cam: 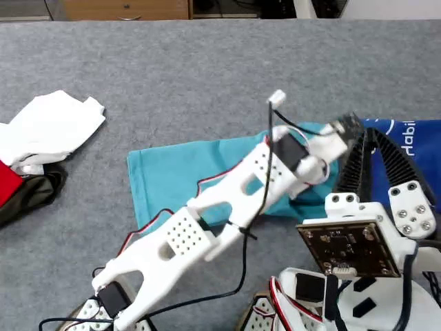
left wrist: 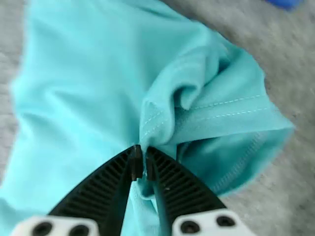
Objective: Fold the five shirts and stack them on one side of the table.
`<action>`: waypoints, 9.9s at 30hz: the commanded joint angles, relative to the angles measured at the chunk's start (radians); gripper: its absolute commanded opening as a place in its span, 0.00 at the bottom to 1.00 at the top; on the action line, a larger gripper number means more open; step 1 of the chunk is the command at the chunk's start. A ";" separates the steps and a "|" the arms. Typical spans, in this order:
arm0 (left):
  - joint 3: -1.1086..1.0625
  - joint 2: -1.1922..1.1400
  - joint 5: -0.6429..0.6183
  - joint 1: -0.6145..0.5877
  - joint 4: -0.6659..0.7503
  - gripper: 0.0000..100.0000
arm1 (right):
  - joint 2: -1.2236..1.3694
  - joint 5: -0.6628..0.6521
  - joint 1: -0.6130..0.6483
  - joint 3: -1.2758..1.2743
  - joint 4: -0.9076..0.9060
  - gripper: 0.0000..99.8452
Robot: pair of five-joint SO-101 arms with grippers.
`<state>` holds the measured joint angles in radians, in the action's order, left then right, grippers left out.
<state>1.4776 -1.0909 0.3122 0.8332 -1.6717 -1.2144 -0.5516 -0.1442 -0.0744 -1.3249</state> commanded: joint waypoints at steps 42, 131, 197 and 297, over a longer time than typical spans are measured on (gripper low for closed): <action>-0.112 -0.047 0.044 -0.245 0.120 0.16 | -0.001 -0.002 -0.018 -0.036 0.021 0.00; 0.190 -0.045 -0.098 -0.235 -0.087 0.16 | -0.001 -0.002 -0.019 -0.038 0.020 0.00; -1.608 0.671 -0.193 -0.848 0.270 0.21 | -0.094 -0.077 -0.021 -0.335 -0.173 0.00; -0.603 0.585 -0.483 -0.127 -0.015 0.02 | -0.369 -0.149 -0.226 -0.449 -0.209 0.00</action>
<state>0.7948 -0.4772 -0.1573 0.6966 -1.7192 -1.5812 -0.6928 -0.3590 -0.5286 -1.5382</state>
